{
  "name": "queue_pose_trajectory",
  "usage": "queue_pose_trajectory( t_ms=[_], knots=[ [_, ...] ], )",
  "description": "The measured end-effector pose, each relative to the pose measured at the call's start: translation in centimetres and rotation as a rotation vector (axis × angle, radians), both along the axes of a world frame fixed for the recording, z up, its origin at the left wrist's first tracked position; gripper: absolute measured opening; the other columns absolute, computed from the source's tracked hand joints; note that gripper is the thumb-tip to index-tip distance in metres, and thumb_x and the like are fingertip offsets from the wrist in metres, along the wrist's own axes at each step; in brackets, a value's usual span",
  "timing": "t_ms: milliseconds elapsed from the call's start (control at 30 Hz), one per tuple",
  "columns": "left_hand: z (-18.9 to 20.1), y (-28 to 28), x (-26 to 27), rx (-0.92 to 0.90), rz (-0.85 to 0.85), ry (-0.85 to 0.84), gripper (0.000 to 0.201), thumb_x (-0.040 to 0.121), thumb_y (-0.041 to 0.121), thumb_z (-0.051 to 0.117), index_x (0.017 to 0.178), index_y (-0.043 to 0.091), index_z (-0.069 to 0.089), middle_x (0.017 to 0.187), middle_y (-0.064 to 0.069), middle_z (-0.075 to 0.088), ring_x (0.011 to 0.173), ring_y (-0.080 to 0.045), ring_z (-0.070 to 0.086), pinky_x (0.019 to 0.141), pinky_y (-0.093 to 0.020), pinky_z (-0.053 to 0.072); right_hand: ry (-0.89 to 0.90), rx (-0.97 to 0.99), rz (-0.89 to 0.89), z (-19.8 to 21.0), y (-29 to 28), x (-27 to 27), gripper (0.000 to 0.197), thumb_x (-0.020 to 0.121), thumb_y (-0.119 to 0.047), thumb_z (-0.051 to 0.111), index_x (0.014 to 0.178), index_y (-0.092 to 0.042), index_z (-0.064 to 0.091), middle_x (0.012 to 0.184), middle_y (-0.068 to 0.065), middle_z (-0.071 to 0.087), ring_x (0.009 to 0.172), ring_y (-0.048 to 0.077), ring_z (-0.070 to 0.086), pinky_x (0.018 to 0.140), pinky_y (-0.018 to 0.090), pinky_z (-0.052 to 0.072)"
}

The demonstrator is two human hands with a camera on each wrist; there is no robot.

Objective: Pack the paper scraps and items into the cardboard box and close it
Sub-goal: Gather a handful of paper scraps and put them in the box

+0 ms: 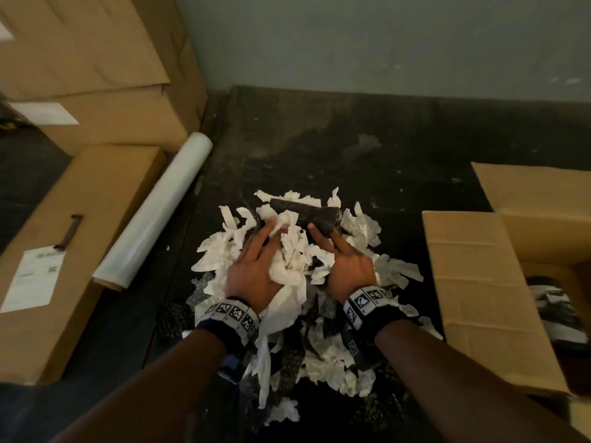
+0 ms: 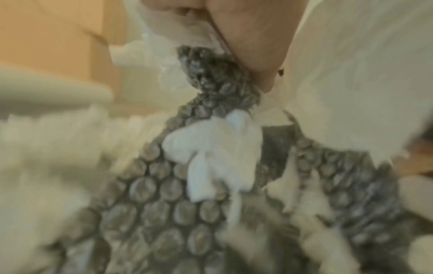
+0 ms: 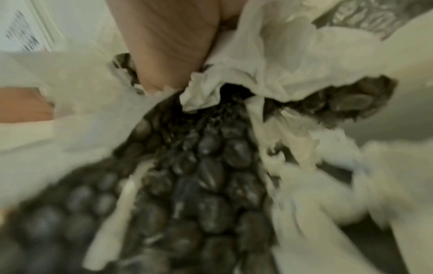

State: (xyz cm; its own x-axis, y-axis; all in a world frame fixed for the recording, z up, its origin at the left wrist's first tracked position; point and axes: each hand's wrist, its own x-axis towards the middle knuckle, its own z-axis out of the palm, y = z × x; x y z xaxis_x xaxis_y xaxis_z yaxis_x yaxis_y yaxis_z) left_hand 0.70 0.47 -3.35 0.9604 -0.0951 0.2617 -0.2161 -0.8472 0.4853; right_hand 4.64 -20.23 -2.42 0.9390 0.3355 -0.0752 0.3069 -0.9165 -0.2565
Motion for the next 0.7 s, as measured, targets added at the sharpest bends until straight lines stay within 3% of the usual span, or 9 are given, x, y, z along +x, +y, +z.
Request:
queue_pose_trajectory(
  t_ms=[100, 200, 300, 400, 533, 700],
  knots=[
    [2.7, 0.1, -0.7, 0.026, -0.015, -0.04, 0.095, 0.077, 0.035, 0.077, 0.158, 0.034, 0.027, 0.167, 0.013, 0.019, 0.146, -0.019, 0.037, 0.084, -0.036, 0.058, -0.118, 0.022, -0.008, 2.4, 0.0, -1.0, 0.093, 0.087, -0.049, 0.062, 0.154, -0.05, -0.003, 0.166, -0.006, 0.011, 0.114, 0.026, 0.063, 0.073, 0.04, 0.057],
    [5.6, 0.3, -1.2, 0.039, -0.058, -0.119, 0.101, 0.076, 0.025, 0.078, 0.159, 0.036, 0.021, 0.168, 0.008, 0.02, 0.147, -0.023, 0.037, 0.086, -0.04, 0.06, -0.208, 0.012, -0.02, 5.2, -0.2, -2.0, 0.095, 0.085, -0.045, 0.067, 0.155, -0.048, 0.003, 0.165, -0.004, 0.017, 0.11, 0.027, 0.065, 0.068, 0.04, 0.057],
    [8.4, 0.5, -1.3, 0.077, -0.104, -0.167, 0.102, 0.079, 0.036, 0.076, 0.159, 0.042, 0.013, 0.169, 0.008, 0.013, 0.148, -0.025, 0.033, 0.086, -0.04, 0.058, -0.267, -0.008, -0.044, 8.3, -0.5, -2.9, 0.096, 0.086, -0.042, 0.066, 0.155, -0.048, -0.001, 0.165, -0.003, 0.017, 0.102, 0.028, 0.068, 0.067, 0.041, 0.057],
    [11.3, 0.5, -1.3, 0.105, -0.158, -0.222, 0.104, 0.081, 0.047, 0.074, 0.158, 0.048, 0.004, 0.169, 0.011, 0.005, 0.149, -0.025, 0.03, 0.088, -0.044, 0.06, -0.319, 0.0, -0.08, 11.0, -0.8, -3.8, 0.093, 0.09, -0.046, 0.061, 0.153, -0.05, -0.006, 0.165, -0.002, 0.017, 0.105, 0.029, 0.067, 0.071, 0.043, 0.058],
    [15.1, -0.1, -1.1, 0.083, -0.231, -0.322, 0.089, 0.083, 0.06, 0.059, 0.159, 0.044, 0.016, 0.169, 0.012, 0.008, 0.148, -0.024, 0.033, 0.092, -0.045, 0.057, -0.396, 0.002, -0.141, 14.6, -1.5, -4.9, 0.097, 0.088, -0.044, 0.067, 0.154, -0.049, -0.005, 0.164, 0.0, 0.02, 0.108, 0.03, 0.066, 0.073, 0.045, 0.059],
    [20.0, -2.0, -0.4, 0.061, -0.306, -0.43, 0.087, 0.085, 0.061, 0.059, 0.159, 0.043, 0.016, 0.169, 0.011, 0.01, 0.149, -0.023, 0.031, 0.097, -0.044, 0.052, -0.466, -0.023, -0.205, 20.1, -3.3, -6.2, 0.089, 0.091, -0.05, 0.06, 0.155, -0.046, -0.002, 0.165, 0.001, 0.017, 0.111, 0.031, 0.065, 0.075, 0.043, 0.057]
  ],
)
